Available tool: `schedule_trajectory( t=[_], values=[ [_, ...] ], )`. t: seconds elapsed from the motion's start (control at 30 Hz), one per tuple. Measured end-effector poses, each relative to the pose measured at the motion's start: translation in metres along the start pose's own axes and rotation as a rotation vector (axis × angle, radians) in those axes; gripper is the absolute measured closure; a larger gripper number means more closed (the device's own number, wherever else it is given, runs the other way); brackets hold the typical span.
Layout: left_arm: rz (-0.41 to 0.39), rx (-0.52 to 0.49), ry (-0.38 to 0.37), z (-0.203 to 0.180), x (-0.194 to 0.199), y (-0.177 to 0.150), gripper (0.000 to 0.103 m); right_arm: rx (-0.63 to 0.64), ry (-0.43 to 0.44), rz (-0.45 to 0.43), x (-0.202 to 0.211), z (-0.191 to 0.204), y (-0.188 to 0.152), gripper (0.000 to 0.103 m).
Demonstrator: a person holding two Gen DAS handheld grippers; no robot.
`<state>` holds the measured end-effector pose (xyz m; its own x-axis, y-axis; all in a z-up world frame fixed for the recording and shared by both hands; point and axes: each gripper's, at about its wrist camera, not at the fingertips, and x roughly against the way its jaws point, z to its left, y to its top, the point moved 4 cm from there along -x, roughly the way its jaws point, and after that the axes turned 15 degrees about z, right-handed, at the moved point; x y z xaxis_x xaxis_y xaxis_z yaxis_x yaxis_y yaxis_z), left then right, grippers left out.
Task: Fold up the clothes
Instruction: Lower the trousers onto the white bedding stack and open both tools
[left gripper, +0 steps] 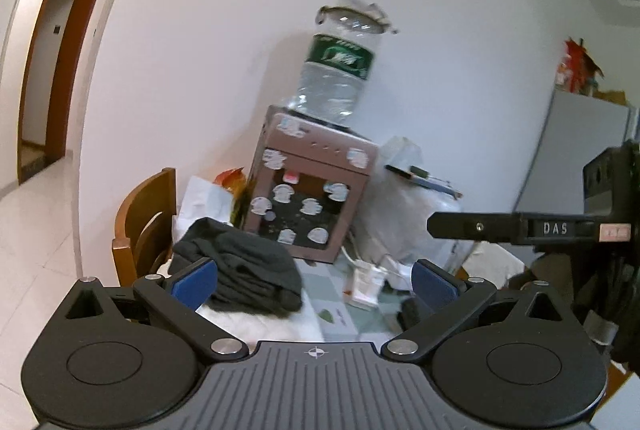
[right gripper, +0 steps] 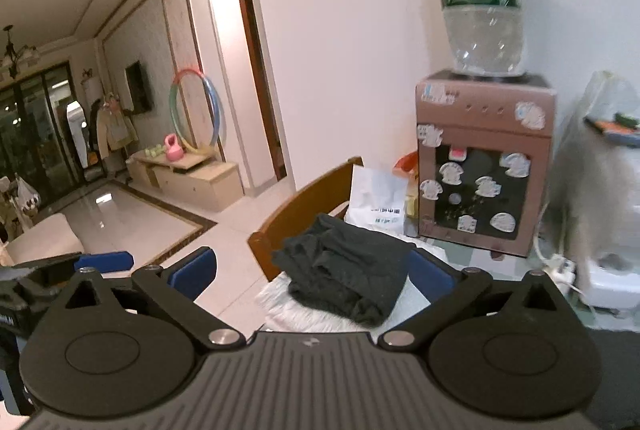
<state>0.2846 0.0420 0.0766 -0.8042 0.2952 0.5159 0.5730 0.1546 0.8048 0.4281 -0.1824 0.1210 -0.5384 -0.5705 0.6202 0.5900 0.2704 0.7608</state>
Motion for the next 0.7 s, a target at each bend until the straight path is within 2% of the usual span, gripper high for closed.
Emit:
schedule_trajectory(
  t=[0.23,0.33,0.43,0.63,0.7],
  values=[
    [-0.05,-0.007,0.129,-0.084,0.067,-0.042,0.0,0.015,-0.077,-0.026,0.101,0.018,-0.059,0.0],
    [-0.038,-0.004,0.223,-0.118,0.087,-0.066,0.0,0.01,-0.104,-0.009,0.136,0.018,-0.091,0.0],
    [-0.034,0.036,0.271,-0.147,0.102,-0.092,0.0,0.0,-0.123,0.015,0.166,0.015,-0.124,0.0],
    [-0.026,0.123,0.366,-0.203,0.129,-0.145,0.0,-0.012,-0.097,0.077,0.219,0.009,-0.192,0.0],
    [0.01,0.153,0.395,-0.218,0.132,-0.161,0.0,-0.001,-0.095,0.088,0.235,0.008,-0.215,0.0]
  ],
)
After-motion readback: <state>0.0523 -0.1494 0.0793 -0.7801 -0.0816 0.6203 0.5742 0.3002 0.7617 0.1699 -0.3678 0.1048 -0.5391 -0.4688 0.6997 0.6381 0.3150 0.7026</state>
